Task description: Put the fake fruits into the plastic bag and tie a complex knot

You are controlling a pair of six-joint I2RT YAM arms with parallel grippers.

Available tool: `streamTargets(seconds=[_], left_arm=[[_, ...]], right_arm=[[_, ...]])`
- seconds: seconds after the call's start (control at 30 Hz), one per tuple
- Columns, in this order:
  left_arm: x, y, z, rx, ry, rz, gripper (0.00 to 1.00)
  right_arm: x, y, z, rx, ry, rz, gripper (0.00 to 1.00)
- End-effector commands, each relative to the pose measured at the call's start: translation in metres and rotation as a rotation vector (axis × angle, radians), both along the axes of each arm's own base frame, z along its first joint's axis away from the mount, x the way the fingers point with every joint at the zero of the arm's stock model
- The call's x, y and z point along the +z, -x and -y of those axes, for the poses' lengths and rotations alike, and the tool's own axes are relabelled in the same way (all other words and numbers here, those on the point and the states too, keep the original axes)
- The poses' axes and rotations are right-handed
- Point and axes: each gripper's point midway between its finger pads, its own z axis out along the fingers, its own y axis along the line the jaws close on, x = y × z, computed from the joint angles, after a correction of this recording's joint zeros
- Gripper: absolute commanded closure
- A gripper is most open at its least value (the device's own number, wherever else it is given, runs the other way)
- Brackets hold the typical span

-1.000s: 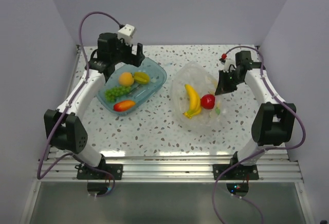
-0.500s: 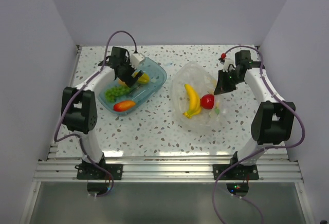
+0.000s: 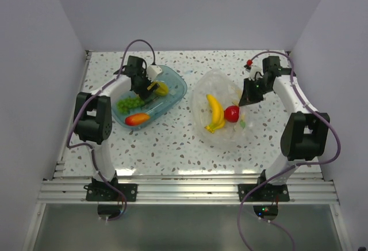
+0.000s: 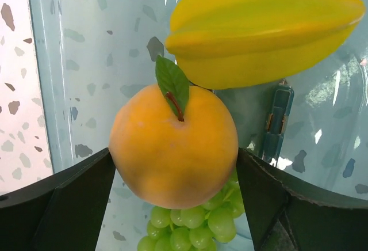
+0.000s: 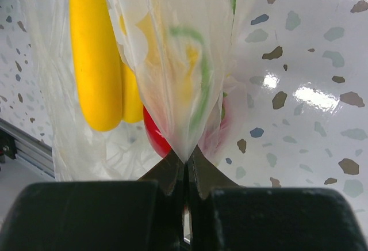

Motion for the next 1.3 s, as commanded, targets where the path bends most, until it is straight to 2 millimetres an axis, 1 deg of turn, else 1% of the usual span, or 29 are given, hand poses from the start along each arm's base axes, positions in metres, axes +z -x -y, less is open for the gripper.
streamTargets(seconds=[0.0,0.1,0.13,0.17,0.2,0.23,0.27,0.3,0.4,0.43,0.5,0.53,0.57,0.6,0.63,0.67,0.7,0.73,0.77,0.83,0.87,0.9,0.97,1.0,1.07,1.1,1.17,1.2,1.27], left_arm=[[0.004,-0.007,0.004,0.001,0.034,0.017,0.18],[0.023,-0.009,0.006,0.018,0.062,0.053,0.28],[0.039,-0.010,0.008,0.019,0.078,0.082,0.30],[0.048,-0.010,0.009,0.019,0.086,0.096,0.32],[0.057,-0.011,0.010,0.021,0.095,0.112,0.37],[0.079,-0.013,0.013,0.020,0.120,0.154,0.40],[0.091,-0.014,0.015,0.016,0.136,0.170,0.43],[0.113,-0.015,0.018,0.022,0.164,0.199,0.47],[0.144,-0.012,0.034,-0.003,0.257,0.215,0.50],[0.168,-0.007,0.052,-0.052,0.352,0.228,0.50],[0.188,0.001,0.076,-0.112,0.442,0.243,0.50],[0.200,0.012,0.094,-0.156,0.516,0.236,0.50],[0.211,0.019,0.121,-0.224,0.558,0.257,0.50],[0.221,0.028,0.138,-0.254,0.597,0.263,0.49],[0.220,0.038,0.157,-0.295,0.626,0.255,0.49],[0.233,0.048,0.189,-0.375,0.672,0.291,0.48],[0.238,0.056,0.205,-0.389,0.720,0.285,0.48],[0.234,0.061,0.219,-0.404,0.743,0.282,0.48],[0.245,0.068,0.245,-0.458,0.787,0.319,0.48],[0.240,0.075,0.278,-0.469,0.839,0.299,0.48],[0.247,0.071,0.291,-0.483,0.872,0.328,0.48],[0.237,0.064,0.305,-0.465,0.899,0.289,0.47],[0.230,0.064,0.328,-0.471,0.943,0.251,0.48],[0.213,0.059,0.338,-0.442,0.961,0.202,0.48],[0.200,0.060,0.353,-0.443,0.985,0.167,0.47],[0.182,0.058,0.361,-0.431,0.986,0.128,0.47],[0.165,0.057,0.372,-0.420,0.982,0.105,0.47],[0.148,0.057,0.378,-0.404,0.983,0.070,0.47],[0.136,0.061,0.387,-0.413,0.984,0.051,0.46]], right_arm=[[0.013,-0.008,-0.005,0.024,-0.021,0.033,1.00],[0.013,-0.008,-0.005,0.027,-0.023,0.034,1.00],[0.013,-0.007,-0.006,0.028,-0.027,0.034,1.00],[0.014,-0.007,-0.007,0.029,-0.030,0.036,1.00],[0.013,-0.007,-0.007,0.030,-0.033,0.034,1.00],[0.013,-0.007,-0.007,0.029,-0.033,0.035,1.00],[0.013,-0.007,-0.007,0.031,-0.034,0.034,1.00],[0.013,-0.008,-0.007,0.032,-0.033,0.036,1.00],[0.014,-0.008,-0.008,0.035,-0.041,0.037,1.00],[0.014,-0.007,-0.009,0.035,-0.043,0.037,1.00],[0.014,-0.007,-0.009,0.035,-0.043,0.038,1.00],[0.015,-0.007,-0.009,0.034,-0.043,0.040,1.00],[0.014,-0.007,-0.009,0.034,-0.043,0.039,1.00],[0.013,-0.007,-0.008,0.032,-0.041,0.038,1.00],[0.014,-0.008,-0.008,0.031,-0.039,0.041,1.00],[0.014,-0.008,-0.008,0.032,-0.041,0.040,1.00],[0.012,-0.008,-0.008,0.030,-0.040,0.034,1.00],[0.013,-0.008,-0.008,0.028,-0.039,0.037,1.00],[0.013,-0.009,-0.008,0.023,-0.037,0.036,1.00],[0.013,-0.011,-0.008,0.019,-0.042,0.038,1.00],[0.013,-0.011,-0.008,0.017,-0.043,0.036,1.00],[0.014,-0.012,-0.008,0.013,-0.041,0.038,1.00],[0.015,-0.014,-0.006,0.010,-0.031,0.046,1.00],[0.014,-0.016,-0.005,0.003,-0.022,0.049,1.00],[0.016,-0.019,-0.004,-0.001,-0.015,0.059,1.00],[0.014,-0.019,-0.003,-0.003,-0.013,0.054,1.00],[0.014,-0.021,-0.002,-0.007,-0.006,0.057,1.00],[0.013,-0.023,-0.002,-0.010,-0.004,0.060,1.00],[0.012,-0.024,0.000,-0.017,0.006,0.063,1.00]])
